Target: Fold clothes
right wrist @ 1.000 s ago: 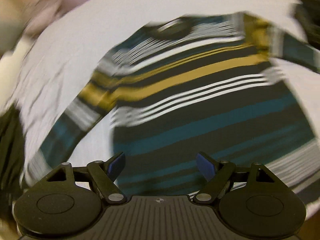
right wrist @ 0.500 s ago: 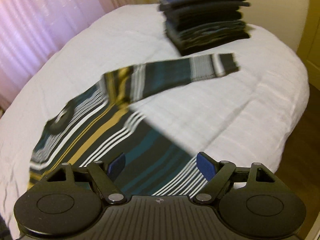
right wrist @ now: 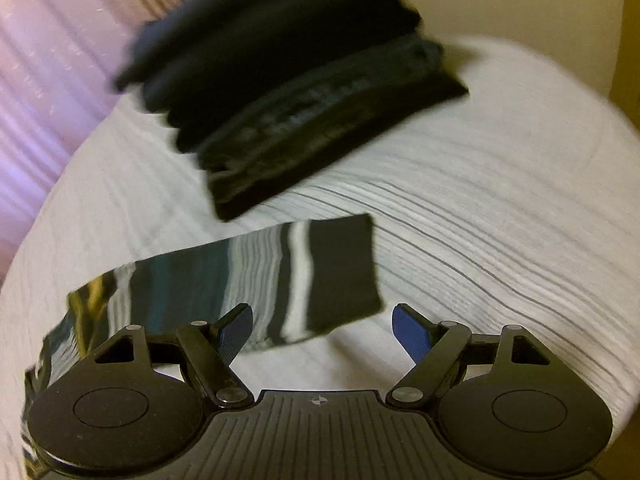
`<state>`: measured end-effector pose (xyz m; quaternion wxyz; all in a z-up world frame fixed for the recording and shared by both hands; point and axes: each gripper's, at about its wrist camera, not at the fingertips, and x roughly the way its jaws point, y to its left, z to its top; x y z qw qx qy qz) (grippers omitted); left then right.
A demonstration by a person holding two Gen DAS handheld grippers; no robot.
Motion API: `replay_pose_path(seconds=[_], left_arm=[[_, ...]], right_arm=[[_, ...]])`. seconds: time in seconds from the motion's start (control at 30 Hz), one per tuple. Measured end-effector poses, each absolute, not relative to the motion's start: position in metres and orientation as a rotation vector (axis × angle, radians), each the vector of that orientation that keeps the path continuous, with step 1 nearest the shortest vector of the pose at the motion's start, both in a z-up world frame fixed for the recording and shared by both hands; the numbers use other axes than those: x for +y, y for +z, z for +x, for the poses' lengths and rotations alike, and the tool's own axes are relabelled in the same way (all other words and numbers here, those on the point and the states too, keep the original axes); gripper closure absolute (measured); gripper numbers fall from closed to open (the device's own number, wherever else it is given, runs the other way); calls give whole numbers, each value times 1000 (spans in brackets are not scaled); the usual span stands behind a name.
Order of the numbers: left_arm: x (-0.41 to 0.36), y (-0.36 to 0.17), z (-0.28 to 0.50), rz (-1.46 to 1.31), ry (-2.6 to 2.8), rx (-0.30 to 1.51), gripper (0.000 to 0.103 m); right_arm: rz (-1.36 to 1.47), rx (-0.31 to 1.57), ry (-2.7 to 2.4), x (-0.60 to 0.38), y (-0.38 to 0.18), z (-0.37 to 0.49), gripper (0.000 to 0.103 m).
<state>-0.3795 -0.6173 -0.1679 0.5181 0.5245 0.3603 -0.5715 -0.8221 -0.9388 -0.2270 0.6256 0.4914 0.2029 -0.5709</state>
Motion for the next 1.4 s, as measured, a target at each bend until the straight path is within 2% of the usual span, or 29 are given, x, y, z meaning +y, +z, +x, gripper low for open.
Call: replay_pose_path(seconds=[0.03, 0.13, 0.17, 0.2, 0.23, 0.27, 0.43, 0.6, 0.67, 0.7, 0.77, 0.8, 1.13, 1.23, 1.4], left_arm=[[-621, -168, -384, 1272, -1366, 867, 44], [-632, -169, -391, 1305, -1346, 869, 44], [-636, -169, -391, 1310, -1338, 865, 44], [-639, -168, -391, 1315, -1329, 862, 44], [-642, -167, -392, 1320, -1324, 857, 44], [-646, -165, -392, 1322, -1325, 850, 44], [-663, -157, -398, 1301, -1347, 820, 44], [-665, -160, -403, 1287, -1355, 836, 44], [-662, -160, -404, 1274, -1353, 847, 44], [-660, -160, -403, 1266, -1350, 851, 44], [-657, -159, -401, 1243, -1332, 856, 44], [-656, -159, -399, 1228, -1322, 859, 44], [-628, -138, -373, 1019, -1185, 895, 42], [-611, -130, -360, 948, -1143, 906, 38], [-585, -122, -324, 836, -1098, 931, 26]], right_arm=[[1153, 459, -1297, -945, -238, -826, 23], [1228, 412, -1264, -953, -264, -833, 47], [1256, 388, -1255, -955, -271, -835, 50], [1273, 365, -1258, -957, -275, -837, 57], [1282, 341, -1270, -958, -276, -840, 89], [1267, 324, -1288, -960, -273, -842, 97], [982, 383, -1395, -971, -233, -850, 101], [995, 430, -1467, -986, -229, -860, 101], [993, 452, -1499, -983, -226, -857, 97], [995, 463, -1512, -981, -223, -855, 90], [1003, 466, -1513, -970, -216, -849, 19], [1009, 460, -1503, -963, -211, -844, 13], [1087, 629, -1066, -884, -176, -735, 13], [1066, 708, -919, -867, -166, -689, 13], [874, 837, -775, -823, -137, -624, 13]])
